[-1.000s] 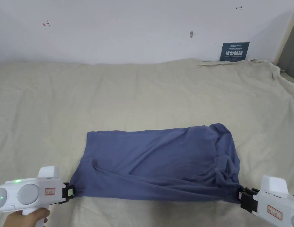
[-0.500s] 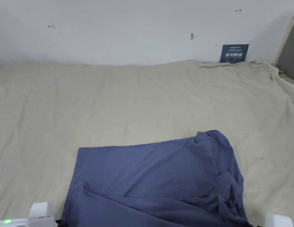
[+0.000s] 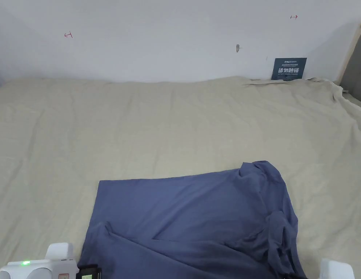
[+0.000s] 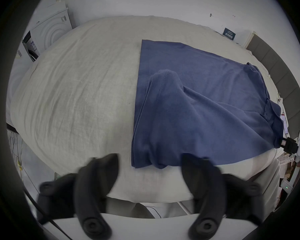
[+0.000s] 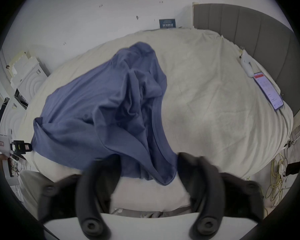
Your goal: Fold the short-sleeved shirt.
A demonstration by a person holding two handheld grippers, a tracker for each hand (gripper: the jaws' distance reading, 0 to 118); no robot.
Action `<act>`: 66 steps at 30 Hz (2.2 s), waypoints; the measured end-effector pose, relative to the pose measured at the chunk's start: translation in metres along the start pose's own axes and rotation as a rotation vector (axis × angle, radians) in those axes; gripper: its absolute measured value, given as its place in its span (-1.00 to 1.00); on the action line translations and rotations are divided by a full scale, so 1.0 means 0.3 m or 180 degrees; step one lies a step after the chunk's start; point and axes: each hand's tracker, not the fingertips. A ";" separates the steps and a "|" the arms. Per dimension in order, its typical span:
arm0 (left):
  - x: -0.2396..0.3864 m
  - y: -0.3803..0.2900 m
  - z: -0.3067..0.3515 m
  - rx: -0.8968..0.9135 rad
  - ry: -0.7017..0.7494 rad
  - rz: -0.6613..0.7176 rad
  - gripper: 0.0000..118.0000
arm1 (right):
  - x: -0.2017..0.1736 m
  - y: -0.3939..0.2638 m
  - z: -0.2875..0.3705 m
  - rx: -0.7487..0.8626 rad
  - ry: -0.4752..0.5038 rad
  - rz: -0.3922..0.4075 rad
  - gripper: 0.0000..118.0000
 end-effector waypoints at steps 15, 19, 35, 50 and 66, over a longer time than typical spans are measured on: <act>0.125 0.248 0.303 0.1398 -0.0128 -0.0097 0.90 | -0.159 0.320 0.286 0.1350 0.0207 0.0187 0.41; 0.151 0.328 0.288 0.1524 -0.0095 -0.0124 0.65 | -0.193 0.371 0.290 0.1551 0.0099 0.0266 0.40; 0.135 0.577 0.011 0.1469 -0.0088 -0.0130 -1.00 | -0.204 0.522 0.158 0.1662 0.0077 0.0355 -0.98; 0.046 0.877 -0.377 0.0286 -0.0124 -0.0038 0.31 | -0.174 0.636 -0.006 0.1442 0.0036 0.0291 -0.98; 0.091 0.848 -0.511 0.0193 0.0025 -0.0358 -1.00 | -0.112 0.646 -0.148 0.1060 -0.0021 0.0205 -0.98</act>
